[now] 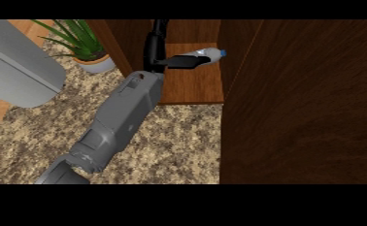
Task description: Pick up the bottled water, place it into the cabinet and close the cabinet
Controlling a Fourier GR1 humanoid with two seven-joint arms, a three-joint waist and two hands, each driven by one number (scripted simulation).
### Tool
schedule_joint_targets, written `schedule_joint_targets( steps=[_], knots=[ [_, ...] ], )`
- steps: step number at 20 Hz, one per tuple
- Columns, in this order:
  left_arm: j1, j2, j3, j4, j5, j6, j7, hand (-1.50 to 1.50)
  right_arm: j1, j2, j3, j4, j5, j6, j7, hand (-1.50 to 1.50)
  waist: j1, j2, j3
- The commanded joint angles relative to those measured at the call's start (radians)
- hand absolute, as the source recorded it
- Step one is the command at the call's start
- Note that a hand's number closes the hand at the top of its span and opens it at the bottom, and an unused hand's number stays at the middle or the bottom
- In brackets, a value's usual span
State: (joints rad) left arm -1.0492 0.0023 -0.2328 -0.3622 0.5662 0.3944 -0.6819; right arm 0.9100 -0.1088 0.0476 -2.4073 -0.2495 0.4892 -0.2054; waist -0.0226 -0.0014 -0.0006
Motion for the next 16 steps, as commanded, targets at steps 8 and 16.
schedule_joint_targets(
  steps=[8, 16],
  knots=[
    [0.308, -0.002, -0.212, -0.4, 0.114, -0.087, 0.038, -1.5, -0.003, 0.008, 0.038, -0.129, -0.024, -0.054, 0.094, -1.5, 0.013, -0.003, 0.0],
    [0.541, -0.001, -0.334, -0.772, 0.026, -0.045, 0.083, -1.5, 0.011, 0.014, 0.068, -0.112, 0.054, -0.057, 0.06, -1.5, 0.032, -0.008, 0.0]
  ],
)
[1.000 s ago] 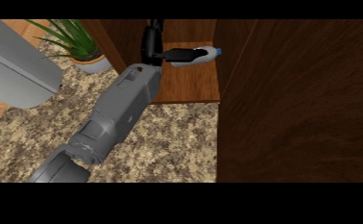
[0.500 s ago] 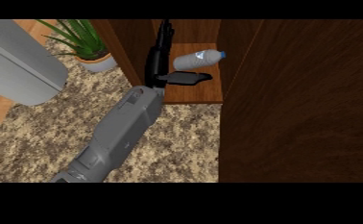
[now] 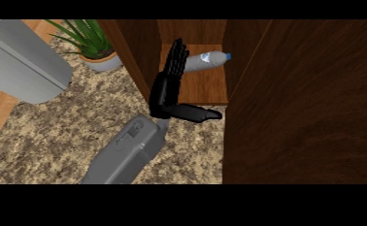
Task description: Pick up the bottled water, place it into the cabinet and close the cabinet
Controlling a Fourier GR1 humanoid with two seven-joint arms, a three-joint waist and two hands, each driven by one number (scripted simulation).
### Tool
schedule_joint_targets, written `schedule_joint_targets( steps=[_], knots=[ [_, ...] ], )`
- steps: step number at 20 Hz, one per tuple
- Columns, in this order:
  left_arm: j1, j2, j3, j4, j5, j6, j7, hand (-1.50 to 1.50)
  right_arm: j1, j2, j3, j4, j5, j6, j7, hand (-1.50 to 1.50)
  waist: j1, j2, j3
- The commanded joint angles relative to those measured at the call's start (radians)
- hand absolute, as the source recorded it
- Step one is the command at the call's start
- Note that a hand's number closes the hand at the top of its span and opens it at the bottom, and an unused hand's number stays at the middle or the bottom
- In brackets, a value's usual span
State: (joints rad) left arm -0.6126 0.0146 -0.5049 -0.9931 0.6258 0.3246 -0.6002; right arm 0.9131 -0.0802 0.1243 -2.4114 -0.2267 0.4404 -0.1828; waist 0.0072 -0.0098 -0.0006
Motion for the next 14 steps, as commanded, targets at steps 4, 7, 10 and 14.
schedule_joint_targets(
  steps=[4, 7, 10, 14],
  knots=[
    [0.222, 0.08, -0.091, -0.313, -0.016, -0.015, 0.071, -1.5, 0.028, -0.052, 0.005, -0.18, 0.042, 0.006, 0.065, -1.5, 0.009, -0.001, -0.001],
    [0.3, 0.129, -0.114, -0.422, -0.007, -0.017, 0.123, 1.5, 0.003, -0.107, -0.009, -0.111, 0.063, 0.086, -0.003, -1.5, 0.007, 0.0, 0.0],
    [0.387, 0.194, -0.112, -0.518, 0.001, -0.024, 0.124, 1.5, 0.024, -0.18, 0.0, -0.11, 0.107, 0.153, 0.0, 1.5, 0.013, -0.004, 0.0],
    [0.46, 0.259, -0.084, -0.58, -0.003, -0.039, 0.101, 1.5, 0.067, -0.221, 0.069, -0.205, 0.141, 0.205, 0.007, 1.5, -0.002, -0.002, -0.001]
  ],
)
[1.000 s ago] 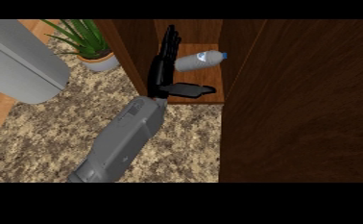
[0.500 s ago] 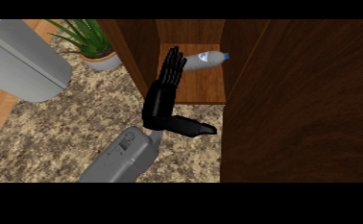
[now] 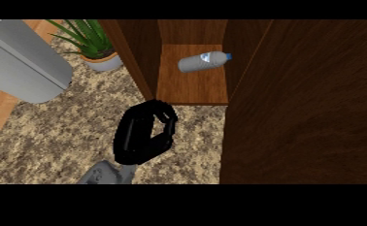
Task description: Pick up the bottled water, place it into the cabinet and close the cabinet
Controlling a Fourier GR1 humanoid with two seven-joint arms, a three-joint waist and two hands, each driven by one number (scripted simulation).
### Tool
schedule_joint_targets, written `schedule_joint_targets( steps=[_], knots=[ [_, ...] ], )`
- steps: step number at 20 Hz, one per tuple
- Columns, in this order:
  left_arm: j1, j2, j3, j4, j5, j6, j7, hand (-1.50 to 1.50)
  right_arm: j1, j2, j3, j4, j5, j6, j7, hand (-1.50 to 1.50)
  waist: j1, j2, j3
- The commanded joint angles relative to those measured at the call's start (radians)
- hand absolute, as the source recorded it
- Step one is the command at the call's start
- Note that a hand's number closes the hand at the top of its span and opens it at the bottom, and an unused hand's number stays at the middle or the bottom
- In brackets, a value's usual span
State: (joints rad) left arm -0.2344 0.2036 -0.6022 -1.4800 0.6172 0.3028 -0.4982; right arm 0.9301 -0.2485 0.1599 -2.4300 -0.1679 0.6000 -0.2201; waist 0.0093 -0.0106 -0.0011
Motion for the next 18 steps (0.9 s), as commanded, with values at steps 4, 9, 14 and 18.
schedule_joint_targets(
  steps=[4, 9, 14, 18],
  knots=[
    [0.183, 0.147, 0.046, -0.195, 0.016, -0.014, -0.009, -1.5, 0.047, -0.083, 0.075, -0.218, 0.153, 0.091, 0.003, 1.5, -0.006, -0.005, -0.001],
    [0.303, 0.193, 0.099, -0.304, 0.077, -0.036, -0.018, -1.5, 0.063, -0.086, 0.195, -0.298, 0.23, 0.098, 0.019, 1.5, -0.004, -0.003, -0.002],
    [0.409, 0.284, 0.188, -0.357, 0.166, -0.132, -0.034, -1.5, 0.062, -0.165, 0.314, -0.305, 0.274, 0.162, 0.069, 1.5, 0.005, -0.007, -0.006],
    [0.453, 0.314, 0.231, -0.386, 0.21, -0.153, -0.024, -1.5, -0.025, -0.142, 0.438, -0.284, 0.33, 0.146, 0.123, 1.5, 0.01, -0.009, -0.008]
  ],
)
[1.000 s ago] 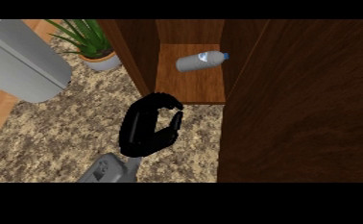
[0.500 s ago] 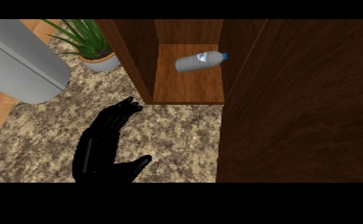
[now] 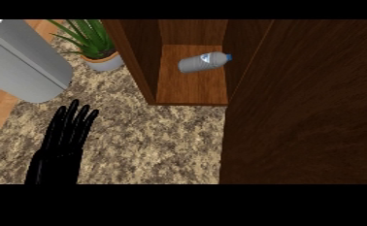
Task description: Pick up the bottled water, place it into the cabinet and close the cabinet
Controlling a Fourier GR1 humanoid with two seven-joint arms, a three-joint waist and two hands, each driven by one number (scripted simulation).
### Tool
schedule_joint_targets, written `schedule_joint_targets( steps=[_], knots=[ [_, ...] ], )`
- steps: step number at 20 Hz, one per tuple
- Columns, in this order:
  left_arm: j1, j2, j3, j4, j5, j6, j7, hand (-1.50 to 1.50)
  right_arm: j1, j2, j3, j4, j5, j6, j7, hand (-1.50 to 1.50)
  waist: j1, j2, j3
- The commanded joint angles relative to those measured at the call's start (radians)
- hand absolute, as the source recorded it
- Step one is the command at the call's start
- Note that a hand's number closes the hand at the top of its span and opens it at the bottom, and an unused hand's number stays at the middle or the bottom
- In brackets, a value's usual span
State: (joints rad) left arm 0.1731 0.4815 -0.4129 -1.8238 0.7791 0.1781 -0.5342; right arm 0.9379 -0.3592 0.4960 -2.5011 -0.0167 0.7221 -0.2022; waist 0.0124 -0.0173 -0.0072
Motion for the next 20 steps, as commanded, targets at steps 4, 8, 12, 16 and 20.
schedule_joint_targets(
  steps=[4, 8, 12, 16, 20],
  knots=[
    [0.095, 0.069, 0.061, -0.066, 0.068, -0.065, 0.009, -1.5, -0.1, -0.052, 0.139, -0.208, 0.182, 0.017, 0.138, 1.5, 0.026, -0.004, -0.006],
    [0.148, 0.129, 0.129, -0.079, 0.1, -0.135, -0.014, -1.5, -0.086, -0.013, 0.225, -0.156, 0.131, -0.051, 0.167, 1.5, 0.05, 0.004, -0.008],
    [0.199, 0.149, 0.143, -0.086, 0.116, -0.184, -0.027, -1.5, -0.088, 0.034, 0.302, -0.09, 0.061, -0.103, 0.148, 1.5, 0.082, 0.012, -0.007],
    [0.208, 0.186, 0.165, -0.092, 0.134, -0.234, -0.017, -1.5, -0.137, 0.025, 0.312, -0.08, 0.052, -0.12, 0.168, 1.5, 0.114, 0.02, -0.009],
    [0.191, 0.228, 0.209, -0.096, 0.164, -0.277, -0.002, -1.5, -0.204, 0.034, 0.306, -0.042, 0.042, -0.152, 0.208, 1.5, 0.134, 0.035, -0.009]
  ],
)
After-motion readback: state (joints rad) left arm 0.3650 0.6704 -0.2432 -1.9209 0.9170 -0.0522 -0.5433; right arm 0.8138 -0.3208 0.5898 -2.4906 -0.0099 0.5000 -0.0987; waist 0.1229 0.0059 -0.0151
